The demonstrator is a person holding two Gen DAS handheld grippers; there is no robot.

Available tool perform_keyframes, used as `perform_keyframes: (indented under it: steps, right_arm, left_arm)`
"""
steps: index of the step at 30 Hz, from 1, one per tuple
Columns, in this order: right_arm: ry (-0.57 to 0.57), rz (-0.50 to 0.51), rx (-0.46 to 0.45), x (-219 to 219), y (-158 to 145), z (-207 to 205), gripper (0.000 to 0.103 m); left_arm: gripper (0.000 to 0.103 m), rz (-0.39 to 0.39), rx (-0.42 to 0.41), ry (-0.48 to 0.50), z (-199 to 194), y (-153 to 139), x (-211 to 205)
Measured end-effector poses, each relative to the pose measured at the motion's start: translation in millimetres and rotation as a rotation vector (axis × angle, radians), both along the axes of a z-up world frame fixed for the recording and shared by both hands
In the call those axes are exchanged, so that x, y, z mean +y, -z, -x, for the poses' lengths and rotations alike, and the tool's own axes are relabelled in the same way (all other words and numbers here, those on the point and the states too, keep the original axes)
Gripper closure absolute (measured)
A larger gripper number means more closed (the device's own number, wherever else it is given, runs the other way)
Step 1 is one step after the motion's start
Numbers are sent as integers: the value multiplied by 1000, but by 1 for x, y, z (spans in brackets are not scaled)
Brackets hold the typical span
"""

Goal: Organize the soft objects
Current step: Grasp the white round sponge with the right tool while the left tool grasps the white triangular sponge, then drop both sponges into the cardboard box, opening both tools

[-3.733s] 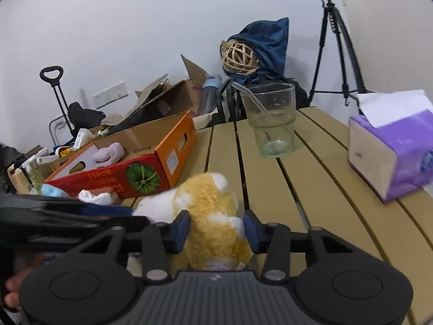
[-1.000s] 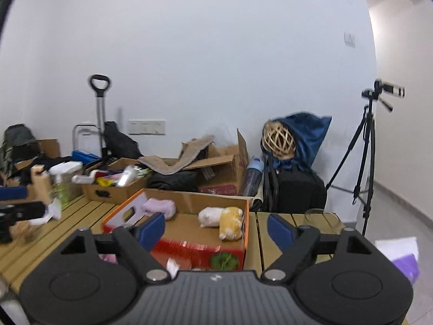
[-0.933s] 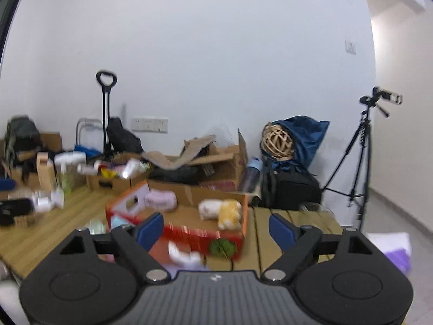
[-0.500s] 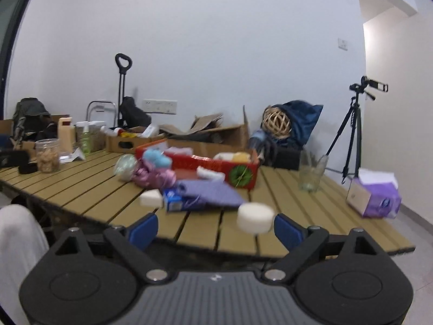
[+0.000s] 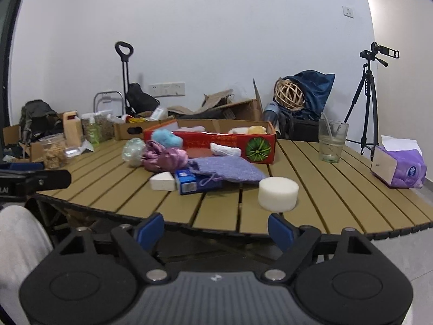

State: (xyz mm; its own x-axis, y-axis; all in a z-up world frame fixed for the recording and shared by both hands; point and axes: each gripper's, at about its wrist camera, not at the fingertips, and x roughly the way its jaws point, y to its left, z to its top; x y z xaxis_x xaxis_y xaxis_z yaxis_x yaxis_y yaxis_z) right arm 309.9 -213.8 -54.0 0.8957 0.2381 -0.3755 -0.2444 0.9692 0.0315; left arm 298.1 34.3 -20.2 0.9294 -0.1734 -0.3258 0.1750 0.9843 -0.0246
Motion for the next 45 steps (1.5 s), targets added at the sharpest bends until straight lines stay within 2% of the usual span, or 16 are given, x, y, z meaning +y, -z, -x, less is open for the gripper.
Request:
perform_keyframes:
  steps: [4, 7, 9, 13, 15, 16, 17, 20, 24, 27, 31, 33, 36, 38, 42, 45]
  right_arm:
    - [59, 38, 8, -7, 2, -42, 24]
    - [108, 58, 22, -17, 5, -77, 24]
    - [136, 54, 58, -26, 10, -106, 24]
    - [142, 17, 105, -40, 22, -144, 26]
    - [152, 8, 117, -42, 26, -155, 38]
    - [146, 0, 126, -43, 29, -161, 47]
    - [141, -8, 137, -43, 31, -166, 47]
    - [128, -15, 135, -39, 33, -171, 49]
    - [91, -6, 130, -32, 29, -175, 51]
    - [40, -18, 89, -39, 9, -173, 51]
    - [-14, -63, 45, -60, -34, -196, 50]
    - [-76, -51, 22, -53, -60, -230, 50]
    - [-197, 0, 16, -20, -87, -298, 49]
    - [-230, 28, 45, 11, -92, -353, 49]
    - [-267, 25, 256, 66, -74, -468, 49]
    - [-218, 35, 355, 95, -49, -526, 47]
  left_arm:
    - [13, -15, 64, 38, -54, 8, -10]
    - [17, -37, 80, 91, -95, 15, -19]
    - [29, -66, 145, 73, -127, 23, -24]
    - [34, -65, 193, 115, -163, 40, -24]
    - [44, -22, 220, 163, -172, 46, -22]
    - [58, 2, 221, 196, -175, 49, -21]
    - [73, 17, 212, 231, -176, 50, -22]
    - [77, 17, 200, 255, -179, 52, -28]
    - [79, 23, 186, 294, -168, 43, -19]
    - [79, 100, 142, 332, -156, 29, 14]
    - [77, 150, 58, 313, -173, -18, 57]
    - [76, 145, 40, 308, -211, -50, 64]
    - [73, 82, 88, 238, -297, -79, 56]
    - [73, 23, 170, 192, -348, -76, 51]
    - [73, -43, 340, 112, -426, -45, 48]
    - [59, -31, 398, 72, -454, -28, 49]
